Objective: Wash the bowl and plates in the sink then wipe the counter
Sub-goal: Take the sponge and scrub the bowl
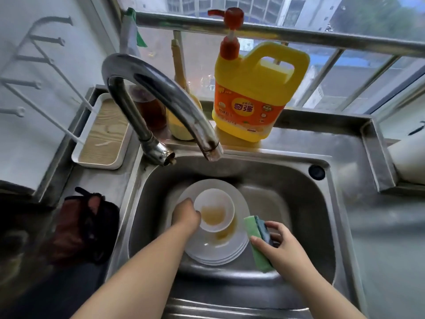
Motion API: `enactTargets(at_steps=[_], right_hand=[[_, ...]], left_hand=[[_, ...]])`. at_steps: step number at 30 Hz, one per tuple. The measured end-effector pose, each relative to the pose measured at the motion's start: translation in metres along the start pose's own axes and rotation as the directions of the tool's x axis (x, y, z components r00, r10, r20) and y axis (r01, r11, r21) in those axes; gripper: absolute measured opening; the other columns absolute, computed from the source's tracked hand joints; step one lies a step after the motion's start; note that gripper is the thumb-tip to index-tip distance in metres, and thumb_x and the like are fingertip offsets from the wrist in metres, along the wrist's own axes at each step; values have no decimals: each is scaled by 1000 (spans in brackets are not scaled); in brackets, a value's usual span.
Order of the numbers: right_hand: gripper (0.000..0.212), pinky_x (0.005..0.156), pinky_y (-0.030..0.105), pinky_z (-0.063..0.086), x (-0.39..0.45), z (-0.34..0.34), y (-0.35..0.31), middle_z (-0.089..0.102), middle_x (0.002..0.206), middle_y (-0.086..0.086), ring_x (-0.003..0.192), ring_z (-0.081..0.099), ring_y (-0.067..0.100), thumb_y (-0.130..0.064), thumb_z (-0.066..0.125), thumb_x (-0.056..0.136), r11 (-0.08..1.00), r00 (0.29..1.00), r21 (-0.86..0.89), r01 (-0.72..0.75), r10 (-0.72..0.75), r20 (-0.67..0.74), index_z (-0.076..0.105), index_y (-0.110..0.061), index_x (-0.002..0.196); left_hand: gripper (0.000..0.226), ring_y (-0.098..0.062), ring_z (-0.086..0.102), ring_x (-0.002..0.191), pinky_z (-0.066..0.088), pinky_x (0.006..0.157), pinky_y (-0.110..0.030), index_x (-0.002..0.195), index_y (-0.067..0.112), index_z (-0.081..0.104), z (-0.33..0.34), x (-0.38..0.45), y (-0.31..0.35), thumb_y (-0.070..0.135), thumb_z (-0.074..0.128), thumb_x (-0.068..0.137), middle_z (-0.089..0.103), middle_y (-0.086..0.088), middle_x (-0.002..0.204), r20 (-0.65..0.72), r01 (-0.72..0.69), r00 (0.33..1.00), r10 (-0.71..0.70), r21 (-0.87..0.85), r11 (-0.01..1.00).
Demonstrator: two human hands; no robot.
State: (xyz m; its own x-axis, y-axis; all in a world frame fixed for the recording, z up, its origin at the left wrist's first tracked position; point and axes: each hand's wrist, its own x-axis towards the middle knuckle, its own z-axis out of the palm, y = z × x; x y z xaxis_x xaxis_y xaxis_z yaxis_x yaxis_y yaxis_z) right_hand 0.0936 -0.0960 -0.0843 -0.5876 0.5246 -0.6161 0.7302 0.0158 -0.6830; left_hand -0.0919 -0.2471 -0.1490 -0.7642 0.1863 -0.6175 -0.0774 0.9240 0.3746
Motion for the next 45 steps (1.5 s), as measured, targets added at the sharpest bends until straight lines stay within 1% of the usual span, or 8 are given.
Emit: enactTargets(at_steps=[6,13,22,26,30,34,39,45], right_hand=[[57,80,22,51,-5,-4,3,62,103,-10,91,62,4,-36,81,71,1000,1000,-10,-18,18,-12,53,-27,119],[52,66,9,44,-14,-6,7,59,102,-14,90,58,-2,-38,79,72,1000,1000,-18,-2,2,-1,51,-33,115],[51,67,8,43,-25,-11,13,59,101,-13,92,57,-3,-37,79,73,1000,1000,-2,9,-9,-6,51,-32,114],[51,68,10,44,-29,-13,14,60,102,-13,91,58,-2,-37,79,72,1000,1000,4,19,-19,-8,51,-34,114],[50,75,16,48,-31,-13,16,61,104,-12,93,60,1,-39,79,72,1000,1000,4,28,-28,7,50,-36,112],[52,76,18,48,-32,-14,20,61,105,-12,95,60,2,-41,79,71,1000,1000,-2,25,-25,11,50,-37,114],[51,66,11,45,-33,-14,22,63,106,-10,94,61,3,-41,78,72,1000,1000,2,15,-15,16,50,-37,114],[46,74,19,51,-31,-12,20,63,104,-12,92,62,3,-40,79,72,1000,1000,2,22,-22,12,50,-41,108]], left_hand=[[19,-22,48,82,39,71,-27,102,7,58,3,-6,2,7,43,91,62,-13,106,-23,-81,996,84,130,988],[25,-30,57,101,50,83,-37,106,14,57,-2,-9,4,9,36,91,60,-11,112,11,-159,986,169,404,901],[14,-28,56,80,48,65,-35,102,13,45,-11,-21,-8,10,45,88,58,-12,92,63,-300,954,293,258,918],[19,-23,48,72,34,55,-30,106,9,41,-15,-26,-14,8,47,87,53,-10,89,67,-271,962,263,202,941],[17,-20,47,72,32,51,-27,100,9,43,-13,-29,-18,5,50,85,52,-9,91,37,-212,977,210,83,974],[31,-25,52,77,37,54,-28,112,17,42,-8,-30,-25,5,50,84,55,-9,96,18,-189,982,188,21,982],[38,-24,52,76,36,55,-27,126,27,38,-9,-24,-21,16,41,90,52,-3,97,13,-137,990,137,142,980],[19,-24,55,80,48,65,-36,114,18,40,1,-20,-16,24,41,96,55,-7,95,9,-195,980,199,250,948]])
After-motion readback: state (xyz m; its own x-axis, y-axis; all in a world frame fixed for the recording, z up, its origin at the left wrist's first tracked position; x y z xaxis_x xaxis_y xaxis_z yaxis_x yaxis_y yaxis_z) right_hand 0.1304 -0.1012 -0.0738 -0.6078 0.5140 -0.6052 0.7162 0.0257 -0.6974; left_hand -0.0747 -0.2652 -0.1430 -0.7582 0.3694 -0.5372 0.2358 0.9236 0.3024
